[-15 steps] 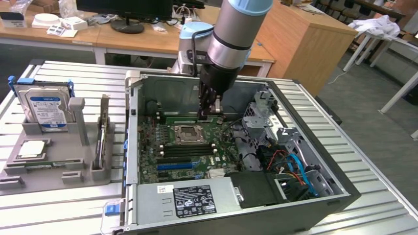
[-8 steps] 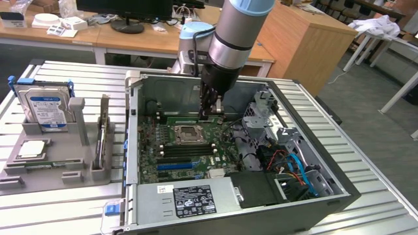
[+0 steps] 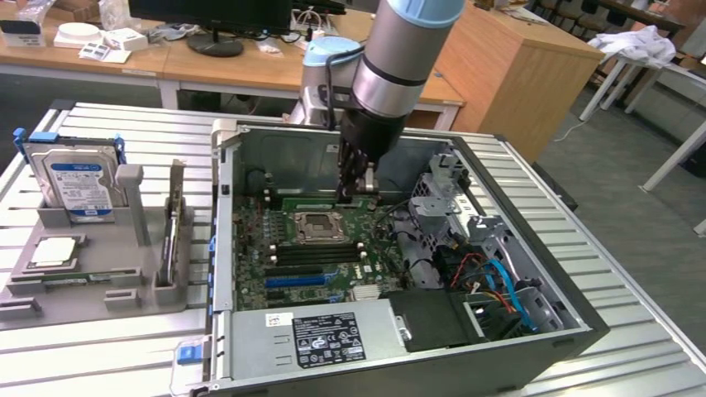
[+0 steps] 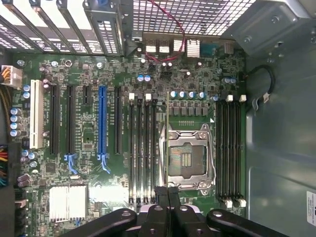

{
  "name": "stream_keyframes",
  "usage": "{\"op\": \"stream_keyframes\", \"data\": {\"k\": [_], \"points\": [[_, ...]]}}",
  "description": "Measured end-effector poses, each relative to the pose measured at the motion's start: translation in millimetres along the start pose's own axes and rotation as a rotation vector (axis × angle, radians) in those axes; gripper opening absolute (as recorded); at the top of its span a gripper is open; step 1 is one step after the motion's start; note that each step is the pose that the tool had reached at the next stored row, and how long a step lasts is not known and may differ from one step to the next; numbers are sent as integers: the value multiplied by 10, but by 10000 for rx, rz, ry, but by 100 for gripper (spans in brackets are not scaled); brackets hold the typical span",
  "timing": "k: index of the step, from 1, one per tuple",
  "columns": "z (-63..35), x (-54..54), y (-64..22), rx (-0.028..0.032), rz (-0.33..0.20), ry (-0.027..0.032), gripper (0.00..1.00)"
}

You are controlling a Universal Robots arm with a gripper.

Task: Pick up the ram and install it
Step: 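Insert the ram into the slot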

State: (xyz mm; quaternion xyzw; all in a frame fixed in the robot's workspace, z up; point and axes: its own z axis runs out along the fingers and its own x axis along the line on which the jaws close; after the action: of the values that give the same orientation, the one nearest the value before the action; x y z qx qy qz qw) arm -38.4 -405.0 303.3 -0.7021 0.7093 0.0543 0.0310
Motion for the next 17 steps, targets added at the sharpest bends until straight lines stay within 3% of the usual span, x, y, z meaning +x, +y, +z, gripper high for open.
{"op": "stream_keyframes", "data": {"k": [17], "points": [[-22,200,-1,0,3,1,11]]}}
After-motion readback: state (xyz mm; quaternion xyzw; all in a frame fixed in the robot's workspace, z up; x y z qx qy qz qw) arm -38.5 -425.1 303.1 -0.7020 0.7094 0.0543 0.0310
